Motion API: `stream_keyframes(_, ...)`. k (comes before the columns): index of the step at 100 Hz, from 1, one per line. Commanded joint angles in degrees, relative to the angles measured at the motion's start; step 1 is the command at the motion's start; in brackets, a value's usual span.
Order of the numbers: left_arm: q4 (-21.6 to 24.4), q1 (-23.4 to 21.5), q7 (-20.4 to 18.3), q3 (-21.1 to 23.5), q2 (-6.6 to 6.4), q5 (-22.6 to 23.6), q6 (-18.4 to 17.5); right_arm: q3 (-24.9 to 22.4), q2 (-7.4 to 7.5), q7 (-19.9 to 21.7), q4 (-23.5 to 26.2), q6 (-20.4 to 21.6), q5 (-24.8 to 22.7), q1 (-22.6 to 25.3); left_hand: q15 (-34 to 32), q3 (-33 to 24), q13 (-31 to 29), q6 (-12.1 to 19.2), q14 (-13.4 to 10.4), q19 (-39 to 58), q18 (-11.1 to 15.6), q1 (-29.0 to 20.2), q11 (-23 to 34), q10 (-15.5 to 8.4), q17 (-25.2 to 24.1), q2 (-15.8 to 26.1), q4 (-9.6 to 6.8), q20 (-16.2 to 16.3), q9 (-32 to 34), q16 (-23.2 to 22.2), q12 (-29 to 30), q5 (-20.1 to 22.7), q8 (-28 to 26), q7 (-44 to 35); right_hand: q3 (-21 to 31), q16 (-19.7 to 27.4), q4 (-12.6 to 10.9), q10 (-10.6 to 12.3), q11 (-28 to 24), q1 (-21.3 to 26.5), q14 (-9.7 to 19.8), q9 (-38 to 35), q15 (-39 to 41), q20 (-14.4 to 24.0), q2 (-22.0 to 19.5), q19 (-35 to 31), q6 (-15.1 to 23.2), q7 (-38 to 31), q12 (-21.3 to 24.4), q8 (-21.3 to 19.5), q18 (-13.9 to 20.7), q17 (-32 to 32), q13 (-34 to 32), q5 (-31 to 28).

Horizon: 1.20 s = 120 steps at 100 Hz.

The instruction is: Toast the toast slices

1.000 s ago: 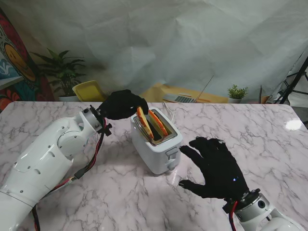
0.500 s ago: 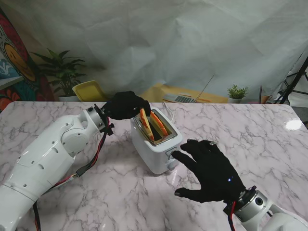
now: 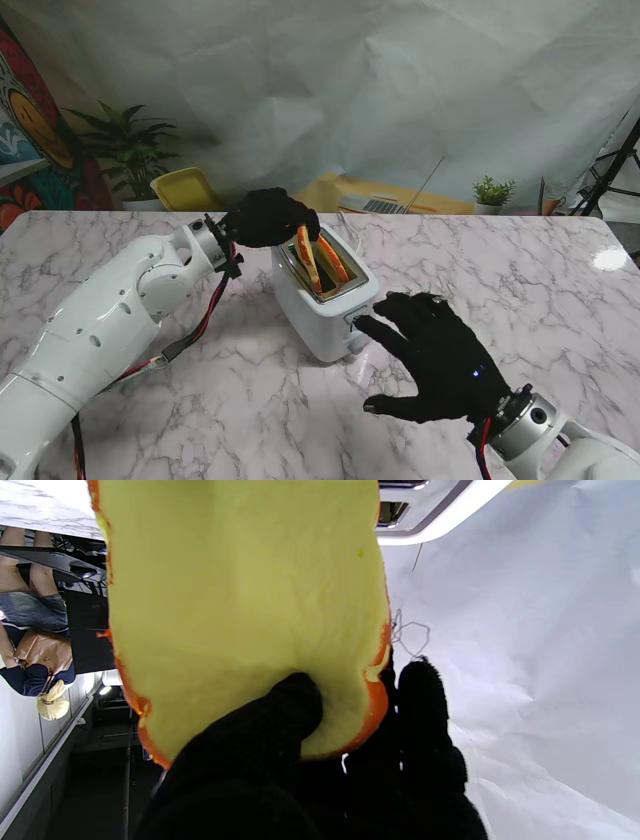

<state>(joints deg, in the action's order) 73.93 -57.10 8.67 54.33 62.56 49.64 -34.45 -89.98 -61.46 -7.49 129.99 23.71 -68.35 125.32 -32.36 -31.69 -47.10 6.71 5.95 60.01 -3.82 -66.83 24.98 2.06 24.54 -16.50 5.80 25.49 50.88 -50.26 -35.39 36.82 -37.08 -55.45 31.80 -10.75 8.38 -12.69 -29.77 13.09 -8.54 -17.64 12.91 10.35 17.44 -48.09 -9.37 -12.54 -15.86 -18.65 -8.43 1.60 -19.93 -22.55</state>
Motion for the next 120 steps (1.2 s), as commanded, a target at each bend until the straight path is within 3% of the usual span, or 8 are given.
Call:
stream_keyframes(1, -0.24, 0.48, -0.11, -0.32, 0.44, 0.36, 0.51, -0.05, 0.10, -0.17, 0.21, -0.25, -0.33, 0.30, -0.76, -0.98, -2.37, 4.51, -1.04, -1.28, 2.72, -3.04, 4.28, -4.04, -0.13, 1.92, 0.45, 0.61, 5.53, -1.19, -1.99, 5.01, -4.24, -12.31, -1.57, 1.15, -1.66, -0.74, 1.27, -1.50, 0.56, 2.24, -2.33, -0.92, -2.04, 1.26, -1.85, 1.38, 0.60, 0.67, 1.78, -1.22, 2.14, 0.77)
stream_keyframes(27, 0.34, 1.28, -0.91, -0.58, 0.41, 0.45, 2.48, 0.05, 0.08, -0.62, 0.12, -0.74, -0.62, 0.41, -0.92, -0.58, -2.17, 4.23, -1.01, -1.20, 2.71, -3.19, 4.32, -3.82, -0.28, 2.27, 0.32, 0.72, 5.31, -0.98, -1.89, 4.80, -4.13, -12.11, -2.10, 1.19, -1.72, -0.91, 1.32, -1.22, 0.48, 2.18, -2.34, -1.05, -2.21, 1.27, -1.89, 1.68, 0.65, 0.44, 1.75, -1.27, 2.05, 0.64)
stream_keyframes(46, -0.48, 2.06, -1.58, -1.80, 0.29, 0.67, 2.18, 0.03, 0.06, -0.78, 0.08, -0.80, -0.62, 0.47, -0.93, -0.14, -1.99, 4.01, -1.03, -1.27, 2.77, -3.38, 4.21, -3.79, -0.30, 2.66, 0.19, 0.84, 5.05, -0.73, -1.74, 4.45, -4.02, -11.82, -2.22, 1.21, -1.75, -0.87, 1.33, -1.19, 0.47, 2.16, -2.37, -1.11, -2.17, 1.26, -1.89, 1.80, 0.66, 0.30, 1.73, -1.20, 2.07, 0.53)
stream_keyframes(51, -0.85, 2.20, -1.62, -2.18, 0.29, 0.62, 2.22, -0.01, 0.06, -0.72, 0.09, -0.77, -0.56, 0.50, -0.94, 0.06, -1.95, 3.92, -0.99, -1.29, 2.74, -3.44, 4.16, -2.68, -0.32, 2.77, 0.17, 0.90, 5.00, -0.65, -1.75, 4.32, -3.98, -11.70, -2.22, 1.21, -1.76, -0.83, 1.30, -1.18, 0.45, 2.09, -2.36, -1.13, -2.22, 1.27, -1.86, 1.83, 0.65, 0.25, 1.73, -1.20, 2.06, 0.49)
stream_keyframes(120, -2.10, 1.14, -0.10, -2.86, 0.15, 1.68, 0.99, 0.22, 0.02, -0.50, 0.15, -1.85, -0.42, 0.72, -1.16, 1.47, -1.41, 3.19, -0.68, -1.45, 2.76, -4.17, 3.98, -2.58, -0.55, 3.34, -0.09, 1.34, 4.53, 0.07, -1.48, 3.92, -3.68, -11.05, -2.39, 1.23, -1.78, -1.00, 1.34, -1.16, 0.37, 1.84, -2.36, -1.29, -2.34, 1.26, -1.91, 2.09, 0.68, -0.20, 1.62, -1.12, 1.88, 0.20)
